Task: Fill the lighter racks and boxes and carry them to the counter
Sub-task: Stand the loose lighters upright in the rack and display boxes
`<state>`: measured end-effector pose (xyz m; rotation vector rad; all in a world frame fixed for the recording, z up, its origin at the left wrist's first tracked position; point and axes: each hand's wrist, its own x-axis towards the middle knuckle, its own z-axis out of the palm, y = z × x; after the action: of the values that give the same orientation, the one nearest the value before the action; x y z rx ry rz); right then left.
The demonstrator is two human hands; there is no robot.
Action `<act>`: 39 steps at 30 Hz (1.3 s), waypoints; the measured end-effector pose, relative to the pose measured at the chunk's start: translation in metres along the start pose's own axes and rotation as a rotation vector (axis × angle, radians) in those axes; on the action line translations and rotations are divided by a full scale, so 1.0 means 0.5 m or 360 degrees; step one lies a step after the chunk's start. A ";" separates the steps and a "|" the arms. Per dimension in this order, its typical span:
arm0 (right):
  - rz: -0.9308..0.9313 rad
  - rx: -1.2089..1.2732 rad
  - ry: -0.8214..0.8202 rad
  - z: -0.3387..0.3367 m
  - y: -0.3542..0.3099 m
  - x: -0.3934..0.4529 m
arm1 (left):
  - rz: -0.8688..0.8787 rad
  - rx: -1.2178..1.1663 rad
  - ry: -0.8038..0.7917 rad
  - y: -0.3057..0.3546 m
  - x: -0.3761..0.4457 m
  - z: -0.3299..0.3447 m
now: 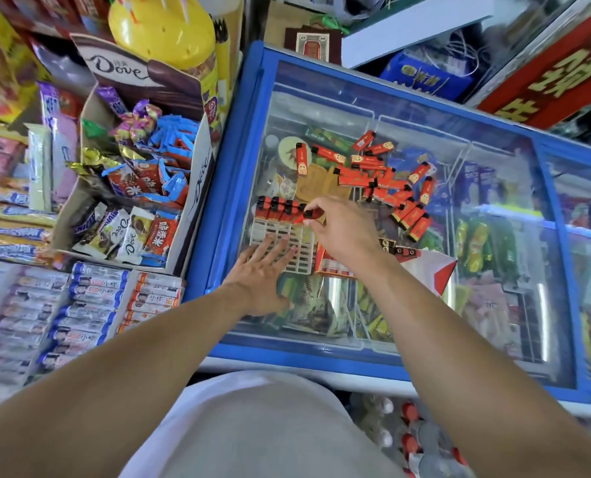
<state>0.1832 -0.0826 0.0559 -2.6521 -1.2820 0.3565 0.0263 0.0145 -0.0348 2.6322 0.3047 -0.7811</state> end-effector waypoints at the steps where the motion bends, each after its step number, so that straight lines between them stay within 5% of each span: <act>1: 0.0014 -0.0036 0.0045 0.010 0.000 0.003 | -0.0004 -0.0013 -0.0032 0.000 0.001 -0.002; 16: 0.0162 -0.0010 0.0339 0.055 0.006 0.003 | -0.0003 -0.0040 -0.0214 0.002 0.012 -0.005; 39: 0.0141 0.0066 0.0283 0.063 0.014 0.007 | -0.0013 0.0029 -0.0214 0.007 0.011 -0.006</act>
<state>0.1816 -0.0824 0.0233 -2.6429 -1.0948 0.1530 0.0333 0.0129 -0.0345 2.5809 0.2726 -0.9623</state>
